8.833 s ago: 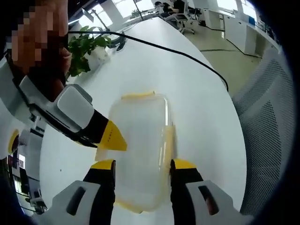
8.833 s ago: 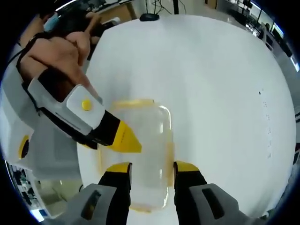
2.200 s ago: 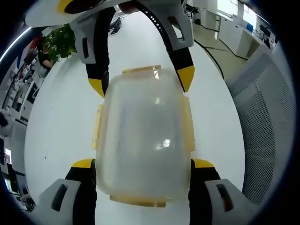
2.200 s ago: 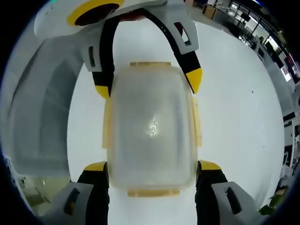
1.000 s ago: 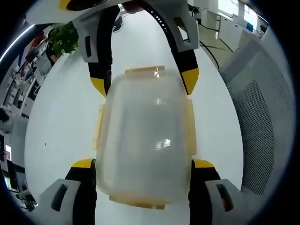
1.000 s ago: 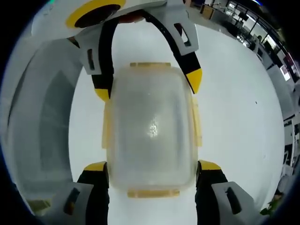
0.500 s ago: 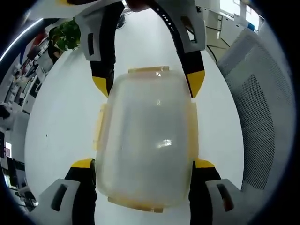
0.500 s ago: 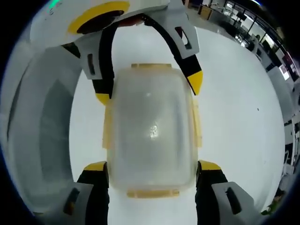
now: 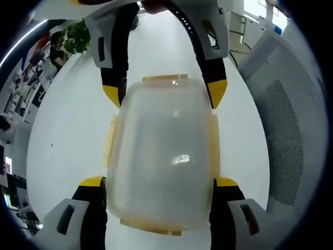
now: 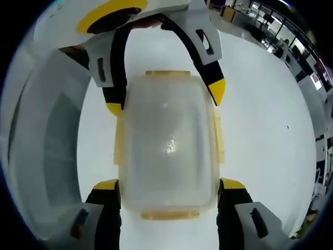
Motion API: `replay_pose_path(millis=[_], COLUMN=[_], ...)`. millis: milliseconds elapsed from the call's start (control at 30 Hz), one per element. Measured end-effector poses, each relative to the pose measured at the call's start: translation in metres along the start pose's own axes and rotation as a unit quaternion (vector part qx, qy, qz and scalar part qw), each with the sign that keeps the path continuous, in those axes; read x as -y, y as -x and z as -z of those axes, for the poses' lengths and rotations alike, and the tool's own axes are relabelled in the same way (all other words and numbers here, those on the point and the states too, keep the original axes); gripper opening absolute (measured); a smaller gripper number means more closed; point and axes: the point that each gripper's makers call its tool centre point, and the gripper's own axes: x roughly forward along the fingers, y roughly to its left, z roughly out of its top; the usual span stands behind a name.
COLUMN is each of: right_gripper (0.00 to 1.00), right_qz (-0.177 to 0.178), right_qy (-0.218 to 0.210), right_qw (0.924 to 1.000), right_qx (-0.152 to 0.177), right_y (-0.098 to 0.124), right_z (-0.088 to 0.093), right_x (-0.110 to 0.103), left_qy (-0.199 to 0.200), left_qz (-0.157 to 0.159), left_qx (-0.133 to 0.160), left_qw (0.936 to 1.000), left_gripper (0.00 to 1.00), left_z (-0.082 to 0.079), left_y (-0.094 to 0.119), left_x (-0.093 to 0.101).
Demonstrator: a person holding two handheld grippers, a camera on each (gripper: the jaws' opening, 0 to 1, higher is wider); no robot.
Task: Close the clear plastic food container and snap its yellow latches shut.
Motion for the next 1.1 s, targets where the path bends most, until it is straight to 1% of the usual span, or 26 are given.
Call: replay_pose_path(millis=[633,867,1100], right_gripper=[0.75,0.75,0.76], right_qz=[-0.001,-0.001,-0.003], right_qy=[0.005,0.006,0.007], right_qw=[1.0000,1.0000,1.0000], right_qx=[-0.002,0.003,0.000], right_y=[-0.007,-0.006,-0.007], right_z=[-0.023,-0.023,-0.023], right_x=[-0.005,-0.005,-0.004], left_qy=[0.004,0.005,0.005], left_qz=[-0.002,-0.003,-0.003], left_qx=[-0.013,-0.020,-0.020], left_qw=[0.9999,0.9998,0.9998], left_gripper=[0.81,0.81,0.81], left_z=[0.024,0.025,0.025], left_y=[0.010,0.010,0.010], left_x=[0.003,0.003,0.003])
